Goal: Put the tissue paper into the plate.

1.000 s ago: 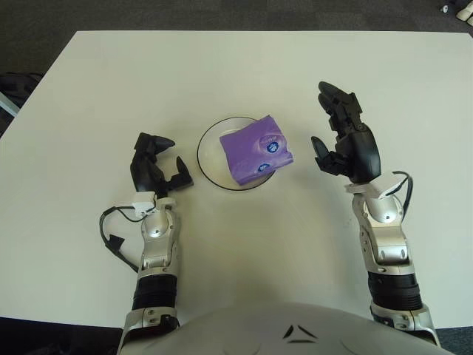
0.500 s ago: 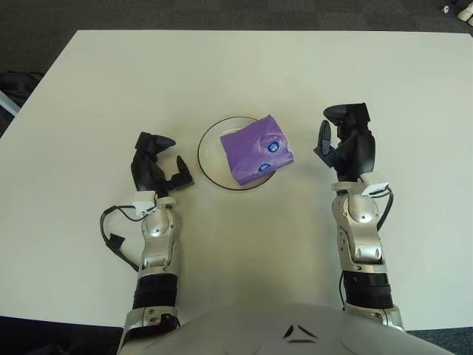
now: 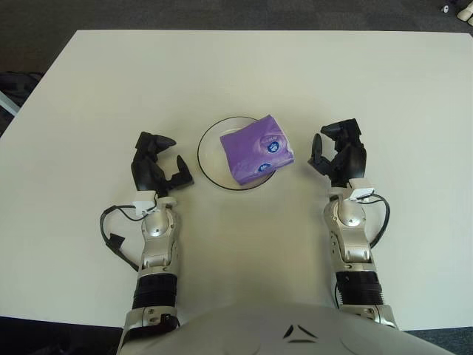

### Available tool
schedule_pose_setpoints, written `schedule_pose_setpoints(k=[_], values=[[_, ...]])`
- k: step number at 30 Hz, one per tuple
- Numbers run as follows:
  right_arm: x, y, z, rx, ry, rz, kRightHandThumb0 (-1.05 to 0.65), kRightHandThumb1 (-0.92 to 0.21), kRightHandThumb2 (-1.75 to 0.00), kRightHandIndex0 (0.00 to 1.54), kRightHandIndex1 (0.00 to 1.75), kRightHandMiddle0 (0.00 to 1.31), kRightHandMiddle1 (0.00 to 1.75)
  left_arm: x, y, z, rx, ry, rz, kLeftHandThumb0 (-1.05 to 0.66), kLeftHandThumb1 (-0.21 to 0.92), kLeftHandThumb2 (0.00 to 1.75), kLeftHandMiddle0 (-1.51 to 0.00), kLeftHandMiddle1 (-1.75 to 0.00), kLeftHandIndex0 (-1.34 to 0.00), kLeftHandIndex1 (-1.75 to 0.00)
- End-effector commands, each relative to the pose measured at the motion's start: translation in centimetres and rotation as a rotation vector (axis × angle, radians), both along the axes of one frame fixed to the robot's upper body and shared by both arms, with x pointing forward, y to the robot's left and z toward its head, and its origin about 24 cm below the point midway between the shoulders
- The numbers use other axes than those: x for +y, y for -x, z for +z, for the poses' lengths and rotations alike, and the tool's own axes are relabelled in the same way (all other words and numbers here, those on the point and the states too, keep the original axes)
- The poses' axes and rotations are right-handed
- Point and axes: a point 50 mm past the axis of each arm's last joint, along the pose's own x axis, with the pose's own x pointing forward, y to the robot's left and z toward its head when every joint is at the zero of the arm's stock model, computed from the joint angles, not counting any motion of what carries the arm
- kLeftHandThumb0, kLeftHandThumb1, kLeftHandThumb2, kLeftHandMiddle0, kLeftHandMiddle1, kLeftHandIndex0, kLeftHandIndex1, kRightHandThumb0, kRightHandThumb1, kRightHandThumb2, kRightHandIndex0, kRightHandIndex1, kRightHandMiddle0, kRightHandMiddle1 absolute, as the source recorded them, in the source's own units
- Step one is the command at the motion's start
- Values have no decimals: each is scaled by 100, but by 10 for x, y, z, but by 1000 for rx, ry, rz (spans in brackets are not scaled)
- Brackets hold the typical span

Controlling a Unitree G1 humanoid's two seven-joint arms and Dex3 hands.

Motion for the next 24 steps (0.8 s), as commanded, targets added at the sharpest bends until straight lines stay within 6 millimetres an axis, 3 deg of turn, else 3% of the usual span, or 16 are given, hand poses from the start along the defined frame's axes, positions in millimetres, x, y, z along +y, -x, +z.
schedule_pose_setpoints(k=[1,7,14,24], values=[[0,2,-8,7,-26,-22,-43,-50,-110,76,145,47,175,2,20,-39,205,13,6,-1,5,163,-80,-175,-59,-175],[1,1,-13,4,-42,-36,-43,-49,-111,77,151,48,175,2,19,-40,204,9,-5,-1,7,161,-78,-175,-57,-175],[2,2,-19,14,-58,-42,-43,-49,-111,76,151,48,175,0,19,-39,198,11,-10,-1,3,166,-82,-175,-60,-175],[3,3,-39,63,-162,56,-43,-49,-111,73,148,48,175,-2,15,-39,185,21,-24,-1,-1,170,-85,-175,-64,-172]])
